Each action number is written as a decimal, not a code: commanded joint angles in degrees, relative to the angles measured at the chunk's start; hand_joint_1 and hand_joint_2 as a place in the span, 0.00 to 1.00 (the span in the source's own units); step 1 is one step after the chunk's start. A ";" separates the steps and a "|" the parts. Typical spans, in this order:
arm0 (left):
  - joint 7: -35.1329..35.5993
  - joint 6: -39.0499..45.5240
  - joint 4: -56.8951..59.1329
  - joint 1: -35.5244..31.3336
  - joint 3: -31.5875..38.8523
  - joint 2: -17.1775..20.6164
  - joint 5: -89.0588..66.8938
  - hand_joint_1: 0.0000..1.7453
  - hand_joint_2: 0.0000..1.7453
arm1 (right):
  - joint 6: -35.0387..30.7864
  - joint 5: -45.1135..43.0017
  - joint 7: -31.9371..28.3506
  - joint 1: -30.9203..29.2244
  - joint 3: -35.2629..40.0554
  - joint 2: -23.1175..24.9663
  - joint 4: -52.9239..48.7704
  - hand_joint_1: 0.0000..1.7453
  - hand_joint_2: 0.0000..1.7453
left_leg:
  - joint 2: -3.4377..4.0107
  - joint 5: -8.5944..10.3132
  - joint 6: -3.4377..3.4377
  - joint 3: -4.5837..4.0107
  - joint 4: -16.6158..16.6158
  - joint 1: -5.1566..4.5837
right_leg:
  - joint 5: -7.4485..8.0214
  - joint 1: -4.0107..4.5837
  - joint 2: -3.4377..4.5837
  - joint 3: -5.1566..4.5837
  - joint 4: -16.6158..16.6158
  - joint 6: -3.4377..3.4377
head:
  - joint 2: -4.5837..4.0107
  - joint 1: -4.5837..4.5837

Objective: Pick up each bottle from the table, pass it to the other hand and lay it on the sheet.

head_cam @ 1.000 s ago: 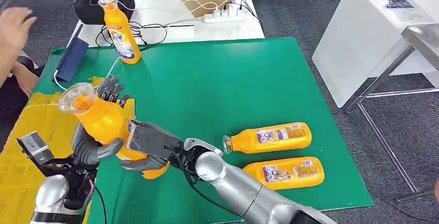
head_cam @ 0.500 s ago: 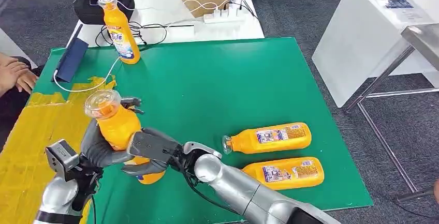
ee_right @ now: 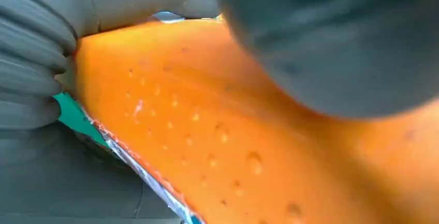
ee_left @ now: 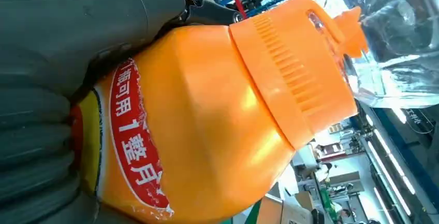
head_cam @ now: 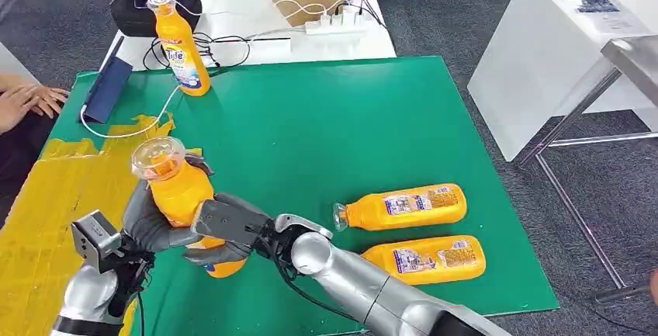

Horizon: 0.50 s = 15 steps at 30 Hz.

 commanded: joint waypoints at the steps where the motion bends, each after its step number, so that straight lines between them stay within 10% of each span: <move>1: -0.78 3.48 2.03 -1.81 -3.96 2.01 -5.67 1.00 1.00 | -3.20 1.25 -0.52 -1.48 1.39 -2.51 -0.28 0.91 1.00 | -0.10 -0.04 0.09 0.19 -0.06 -0.01 | -0.08 0.03 -0.20 0.22 -0.04 -0.10 | 0.00 0.00; 2: -0.79 6.25 1.28 -1.41 -3.10 2.50 -8.83 1.00 1.00 | -4.54 3.03 0.02 -1.35 0.42 -3.46 -1.95 0.36 1.00 | -0.08 -0.03 0.08 0.14 -0.05 -0.02 | -0.06 0.02 -0.17 0.17 -0.03 -0.07 | 0.00 0.00; 12: -0.68 6.12 0.94 -1.16 -2.54 2.60 -8.76 1.00 1.00 | -4.29 3.29 0.30 -1.16 -0.05 -4.01 -2.95 0.36 1.00 | -0.06 -0.04 0.07 0.16 -0.05 -0.01 | -0.06 0.03 -0.14 0.18 -0.02 -0.09 | 0.00 0.02; 13: -0.80 8.19 0.70 -1.18 -2.64 2.80 -11.18 1.00 1.00 | -4.65 3.48 0.44 -0.92 -0.46 -3.97 -3.14 0.00 1.00 | -0.08 -0.07 0.10 0.27 -0.09 -0.01 | -0.10 0.04 -0.20 0.29 -0.05 -0.13 | 0.00 0.02; 15: -0.58 13.18 0.22 -0.69 -1.50 3.54 -16.29 1.00 1.00 | -5.07 3.84 0.86 -0.45 -2.25 -5.75 -5.17 0.00 1.00 | -0.08 -0.08 0.12 0.32 -0.10 0.00 | -0.11 0.06 -0.20 0.34 -0.07 -0.14 | 0.00 0.02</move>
